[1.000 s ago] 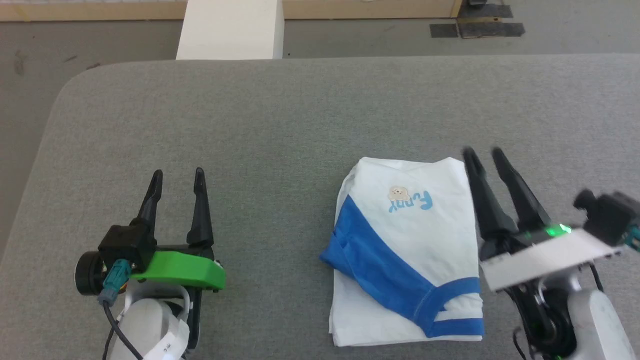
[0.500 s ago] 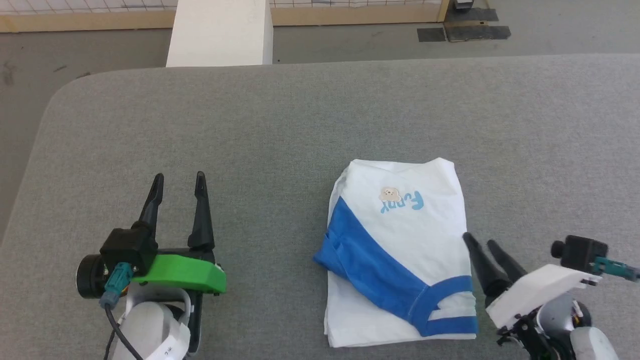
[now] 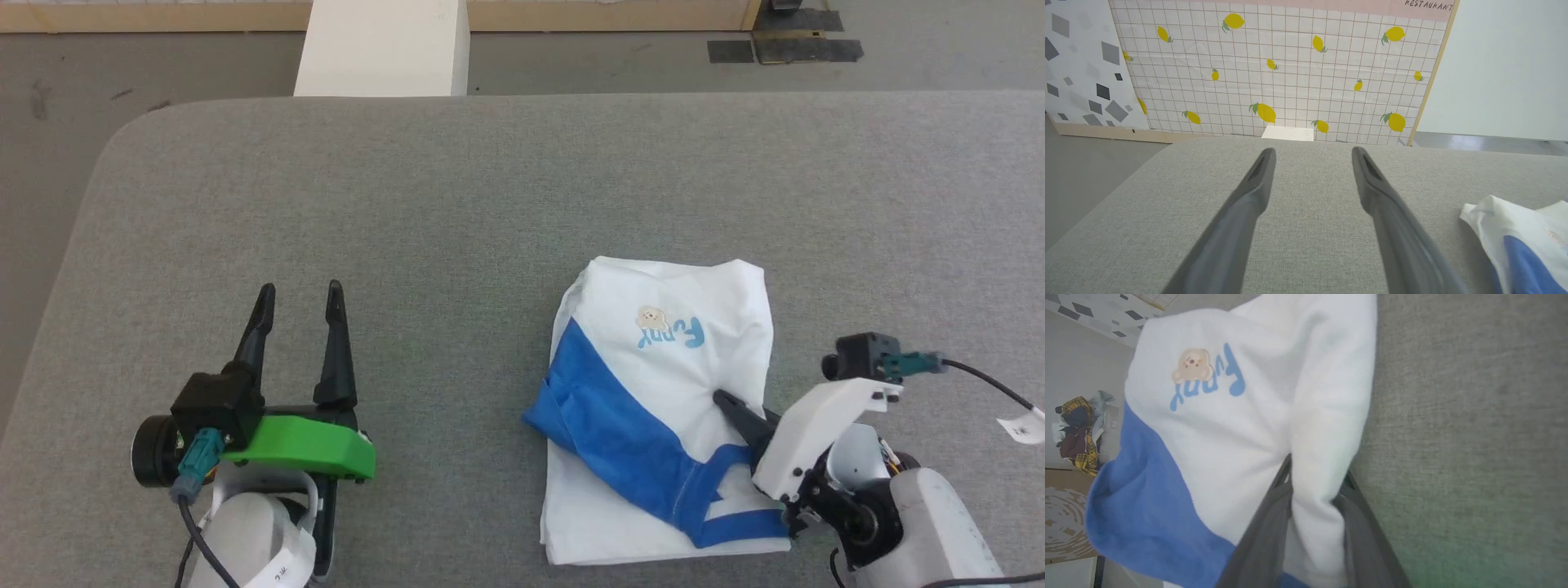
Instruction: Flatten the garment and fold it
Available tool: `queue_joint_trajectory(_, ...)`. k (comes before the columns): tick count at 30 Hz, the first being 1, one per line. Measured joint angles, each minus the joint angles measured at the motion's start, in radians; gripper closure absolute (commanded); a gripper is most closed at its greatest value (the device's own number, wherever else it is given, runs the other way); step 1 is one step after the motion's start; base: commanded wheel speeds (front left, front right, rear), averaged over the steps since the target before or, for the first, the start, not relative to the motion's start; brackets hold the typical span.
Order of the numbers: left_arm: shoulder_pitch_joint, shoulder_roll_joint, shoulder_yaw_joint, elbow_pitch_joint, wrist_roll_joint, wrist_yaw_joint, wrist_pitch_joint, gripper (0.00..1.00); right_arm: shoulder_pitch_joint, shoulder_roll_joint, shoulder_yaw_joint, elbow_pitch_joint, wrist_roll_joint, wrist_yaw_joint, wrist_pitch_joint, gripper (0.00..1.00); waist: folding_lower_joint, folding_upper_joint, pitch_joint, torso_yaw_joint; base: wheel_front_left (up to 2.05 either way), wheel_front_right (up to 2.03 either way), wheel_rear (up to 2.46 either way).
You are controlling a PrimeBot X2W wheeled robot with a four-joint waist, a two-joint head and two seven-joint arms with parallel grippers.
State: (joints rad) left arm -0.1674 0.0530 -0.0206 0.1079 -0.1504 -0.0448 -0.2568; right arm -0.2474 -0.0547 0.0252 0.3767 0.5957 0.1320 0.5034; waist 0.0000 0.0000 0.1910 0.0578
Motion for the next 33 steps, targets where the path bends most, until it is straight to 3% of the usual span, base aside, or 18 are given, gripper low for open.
queue_joint_trajectory(6,0.0,0.0,0.012,-0.016,0.004,0.007,0.0,0.0,-0.028,-0.011,0.082,-0.091,-0.2,0.0,0.104,1.0,0.0,0.0,0.002,-0.038,0.0,0.0,0.0)
queue_joint_trajectory(11,-0.003,0.005,0.036,-0.027,0.015,0.002,0.0,0.0,-0.125,-0.163,0.312,-0.189,-0.334,0.0,0.166,1.0,0.0,0.0,0.012,-0.106,0.0,0.0,0.0)
queue_joint_trajectory(18,-0.029,0.01,0.034,-0.044,0.049,-0.012,0.0,0.0,-0.304,-0.32,0.501,-0.161,-0.363,0.0,0.143,1.0,0.0,0.0,0.031,-0.238,0.0,0.0,0.0)
queue_joint_trajectory(24,-0.073,0.022,0.016,-0.046,0.072,-0.025,0.0,0.0,-0.442,-0.396,0.553,-0.034,-0.394,0.001,0.039,1.0,0.0,0.0,0.059,-0.363,0.0,0.0,0.0)
queue_joint_trajectory(33,-0.125,0.066,-0.008,-0.043,0.108,-0.034,0.0,0.0,-0.6,-0.443,0.446,0.228,-0.461,0.001,-0.13,1.0,0.0,0.0,0.157,-0.491,0.0,0.0,0.0)
